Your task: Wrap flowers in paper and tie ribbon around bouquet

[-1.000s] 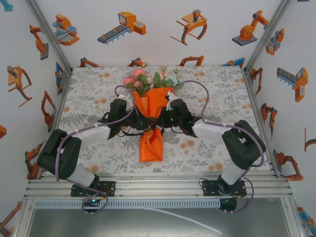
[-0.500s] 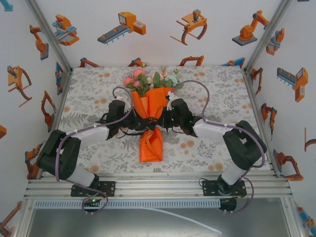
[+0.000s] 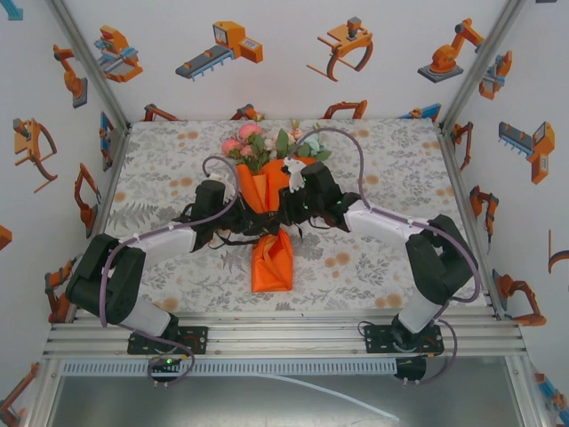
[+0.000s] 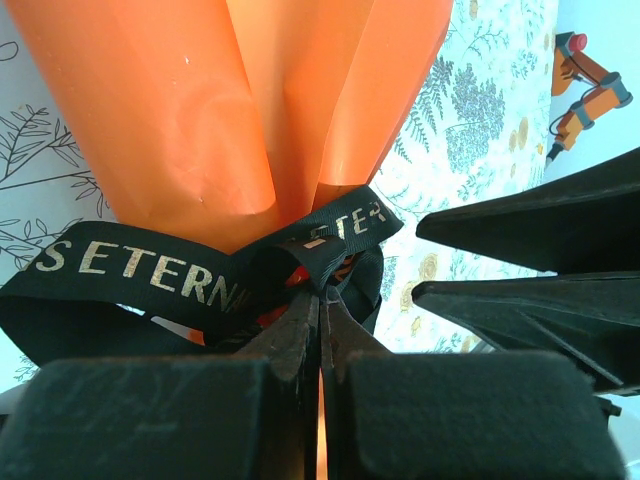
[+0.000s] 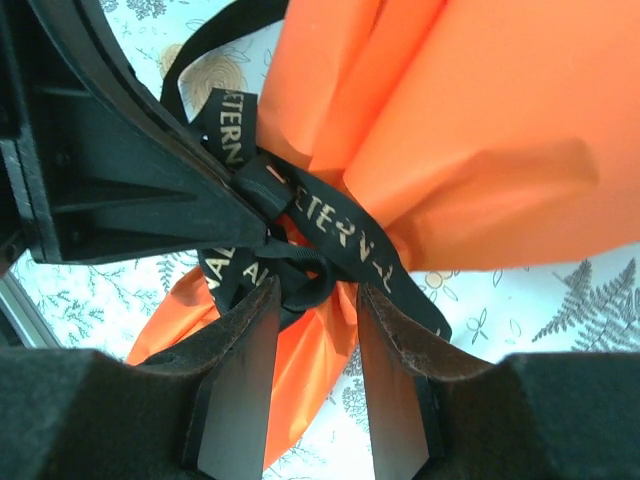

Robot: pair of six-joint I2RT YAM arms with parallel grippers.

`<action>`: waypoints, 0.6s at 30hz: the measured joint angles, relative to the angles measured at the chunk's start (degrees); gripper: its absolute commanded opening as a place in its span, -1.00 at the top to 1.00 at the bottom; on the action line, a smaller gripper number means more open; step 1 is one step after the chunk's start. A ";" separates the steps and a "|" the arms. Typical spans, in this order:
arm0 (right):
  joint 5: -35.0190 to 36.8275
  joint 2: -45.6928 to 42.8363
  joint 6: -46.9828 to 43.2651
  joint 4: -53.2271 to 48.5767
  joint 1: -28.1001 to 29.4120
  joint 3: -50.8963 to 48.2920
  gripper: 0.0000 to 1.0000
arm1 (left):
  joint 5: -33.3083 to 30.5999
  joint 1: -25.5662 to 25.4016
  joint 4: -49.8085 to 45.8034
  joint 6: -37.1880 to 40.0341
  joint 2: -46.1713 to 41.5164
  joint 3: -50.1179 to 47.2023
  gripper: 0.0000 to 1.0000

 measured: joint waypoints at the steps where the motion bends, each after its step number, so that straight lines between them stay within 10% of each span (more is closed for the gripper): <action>1: -0.42 0.74 -0.48 -0.74 0.00 1.03 0.27 | 0.00 0.00 0.00 0.00 0.00 0.00 0.88; 18: -2.54 7.76 -1.01 -4.57 0.13 4.83 0.77 | 0.00 0.02 0.00 0.00 -0.15 0.00 0.88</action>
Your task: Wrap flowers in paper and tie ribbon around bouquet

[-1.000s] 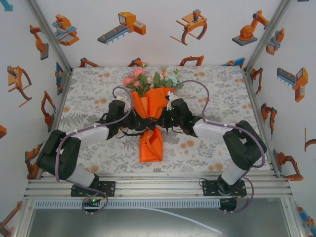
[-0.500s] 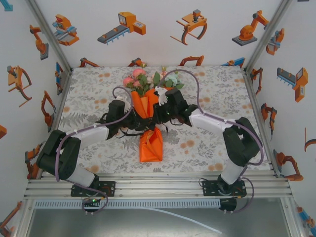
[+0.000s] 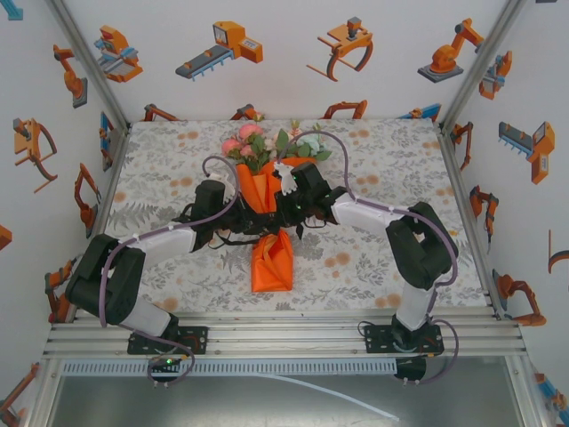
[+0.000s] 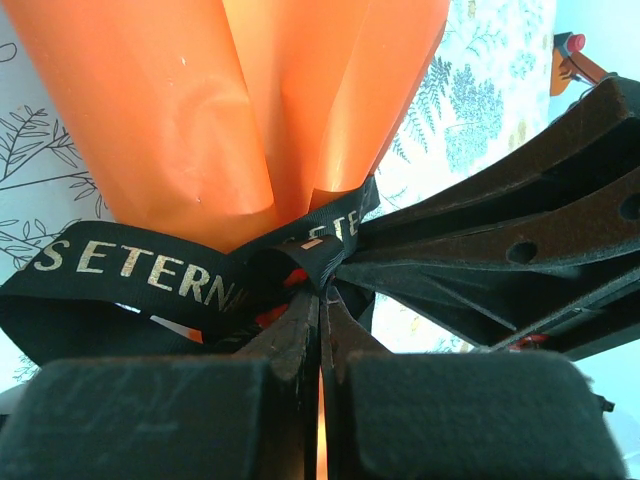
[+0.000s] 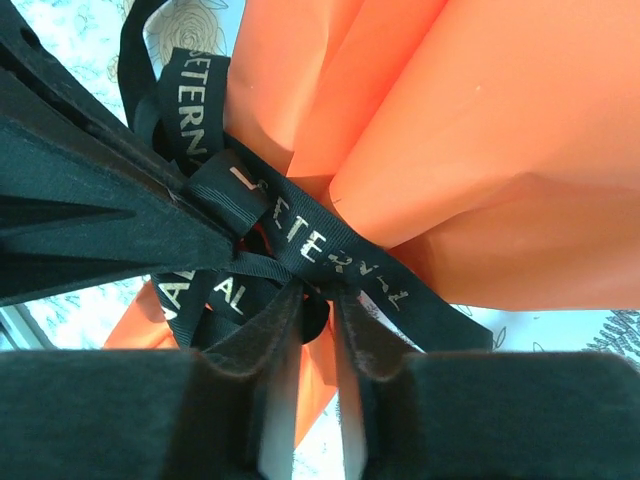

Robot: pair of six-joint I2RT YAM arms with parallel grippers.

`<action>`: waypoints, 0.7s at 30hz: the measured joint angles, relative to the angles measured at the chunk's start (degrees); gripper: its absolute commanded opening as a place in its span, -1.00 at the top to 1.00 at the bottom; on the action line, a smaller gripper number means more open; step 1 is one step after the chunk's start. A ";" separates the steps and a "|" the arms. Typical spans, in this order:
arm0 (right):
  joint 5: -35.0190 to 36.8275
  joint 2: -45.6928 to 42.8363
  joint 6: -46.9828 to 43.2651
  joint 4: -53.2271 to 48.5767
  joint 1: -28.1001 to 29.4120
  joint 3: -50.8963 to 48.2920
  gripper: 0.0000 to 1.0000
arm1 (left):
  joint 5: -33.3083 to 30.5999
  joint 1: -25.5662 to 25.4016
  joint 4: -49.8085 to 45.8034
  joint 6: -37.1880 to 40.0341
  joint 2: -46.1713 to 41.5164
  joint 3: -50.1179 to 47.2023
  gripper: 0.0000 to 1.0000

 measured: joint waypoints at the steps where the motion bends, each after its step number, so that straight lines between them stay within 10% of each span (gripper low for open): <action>1: 0.04 0.00 0.00 -0.02 0.00 0.00 0.83 | 0.00 0.00 0.00 0.00 0.00 0.00 0.88; 21: 7.32 -9.66 3.02 5.57 0.33 -7.87 1.00 | -0.48 1.60 -0.94 0.07 -0.61 0.00 0.81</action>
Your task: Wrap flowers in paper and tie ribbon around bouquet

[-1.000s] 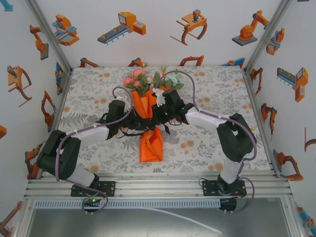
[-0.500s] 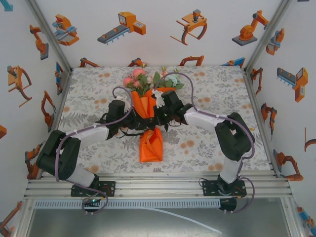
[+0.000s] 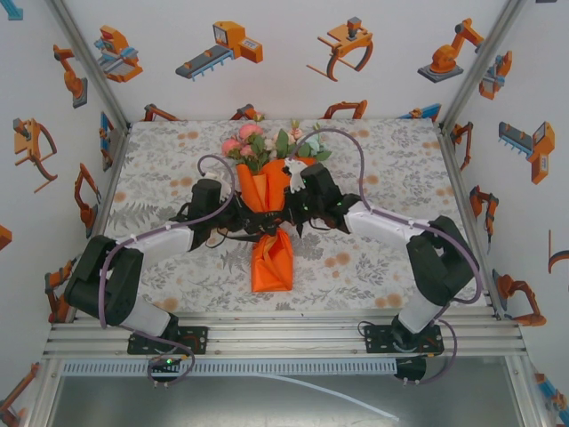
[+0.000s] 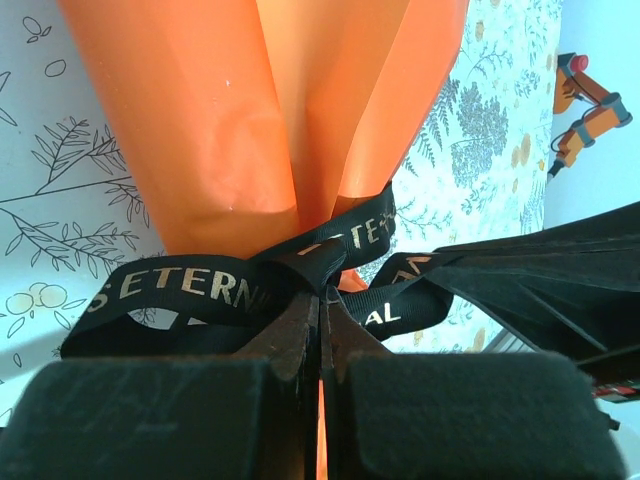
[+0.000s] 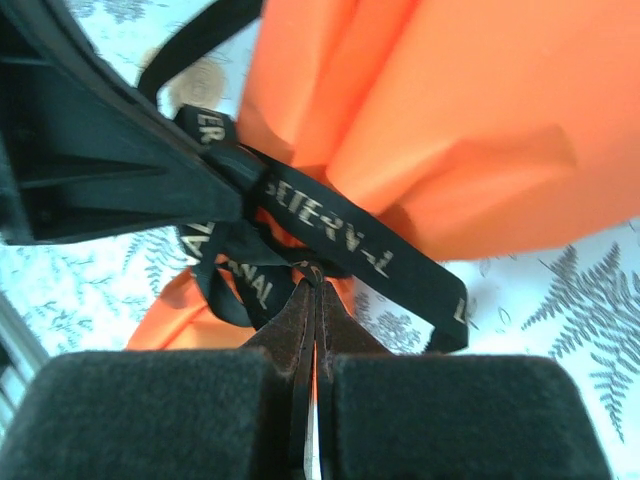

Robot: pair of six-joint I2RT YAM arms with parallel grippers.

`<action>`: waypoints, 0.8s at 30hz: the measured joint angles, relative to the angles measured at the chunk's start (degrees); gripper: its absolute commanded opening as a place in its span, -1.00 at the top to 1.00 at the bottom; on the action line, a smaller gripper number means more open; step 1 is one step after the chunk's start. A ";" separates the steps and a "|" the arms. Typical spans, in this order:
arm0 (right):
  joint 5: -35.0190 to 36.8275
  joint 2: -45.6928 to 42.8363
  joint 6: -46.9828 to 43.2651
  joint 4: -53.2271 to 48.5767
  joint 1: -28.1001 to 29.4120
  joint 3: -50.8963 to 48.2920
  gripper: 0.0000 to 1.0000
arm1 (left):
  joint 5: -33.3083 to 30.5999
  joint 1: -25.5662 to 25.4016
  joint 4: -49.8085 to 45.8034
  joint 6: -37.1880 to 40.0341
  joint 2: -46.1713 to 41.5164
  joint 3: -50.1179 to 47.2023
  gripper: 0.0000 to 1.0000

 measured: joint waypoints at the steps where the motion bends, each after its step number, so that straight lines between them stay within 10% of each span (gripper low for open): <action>1: 1.16 -0.63 0.26 0.02 -0.11 -0.96 1.00 | 0.02 0.00 -0.11 0.13 -0.07 0.00 0.75; 12: 5.44 -3.61 2.60 2.89 -1.42 -4.02 1.00 | -0.48 0.26 -1.97 2.93 -3.69 0.02 0.24; 24: 5.16 -3.61 2.84 3.45 -1.44 -4.02 1.00 | -11.45 5.38 -15.13 9.64 -17.25 1.03 0.25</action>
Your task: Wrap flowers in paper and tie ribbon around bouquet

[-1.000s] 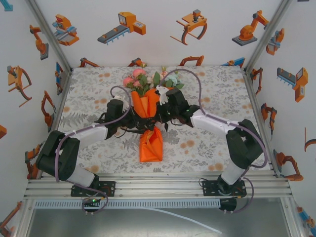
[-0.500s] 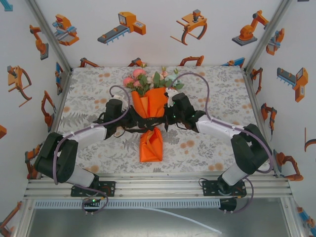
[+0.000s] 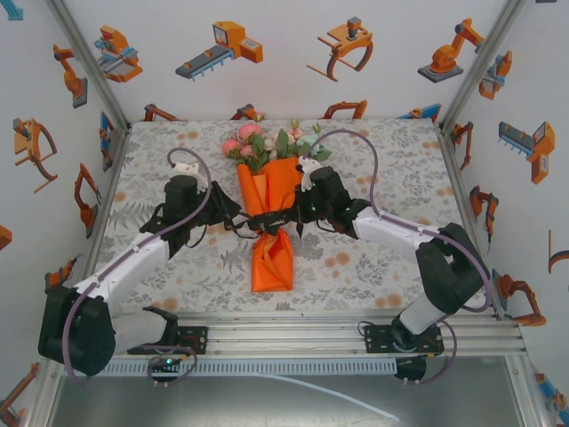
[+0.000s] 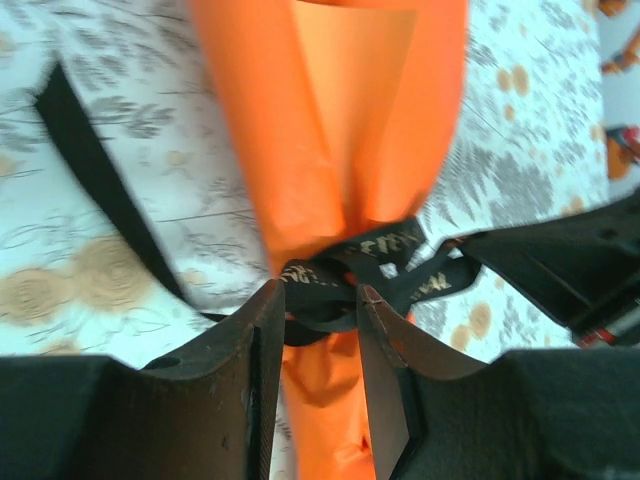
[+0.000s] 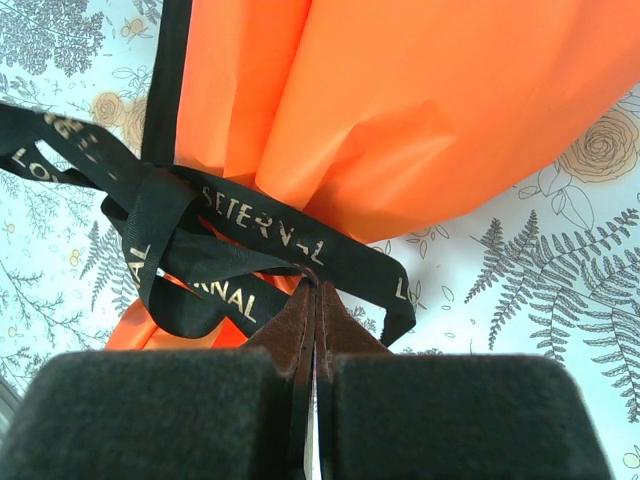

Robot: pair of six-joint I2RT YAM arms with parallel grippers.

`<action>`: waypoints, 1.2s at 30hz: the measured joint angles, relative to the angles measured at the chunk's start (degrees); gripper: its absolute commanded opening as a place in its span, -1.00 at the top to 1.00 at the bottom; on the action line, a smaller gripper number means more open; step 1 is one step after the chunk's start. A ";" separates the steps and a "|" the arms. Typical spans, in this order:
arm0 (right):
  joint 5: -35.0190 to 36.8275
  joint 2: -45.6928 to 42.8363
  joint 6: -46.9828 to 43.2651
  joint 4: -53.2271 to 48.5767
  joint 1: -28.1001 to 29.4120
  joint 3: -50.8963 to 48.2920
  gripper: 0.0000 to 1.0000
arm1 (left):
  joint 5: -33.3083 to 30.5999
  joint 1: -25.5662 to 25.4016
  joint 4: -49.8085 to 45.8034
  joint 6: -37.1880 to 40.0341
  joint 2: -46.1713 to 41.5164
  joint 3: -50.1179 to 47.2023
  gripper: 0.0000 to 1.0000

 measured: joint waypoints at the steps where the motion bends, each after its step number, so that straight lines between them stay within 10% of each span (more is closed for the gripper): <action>1: -0.11 0.00 -0.02 0.00 0.00 0.00 1.00 | -0.02 0.92 -0.42 -0.04 0.22 -0.07 0.26; 13: -1.07 0.00 0.00 0.00 0.00 0.00 1.00 | 22.71 1.20 10.78 2.78 3.82 -2.93 0.13; 22: -1.01 0.00 0.02 -0.02 -0.11 0.00 1.00 | 16.52 -3.45 6.47 13.46 -7.19 -3.10 -0.58; 36: -1.07 0.02 0.20 -0.02 -0.42 0.00 1.00 | 8.63 -3.63 3.34 18.12 -13.66 -4.46 0.01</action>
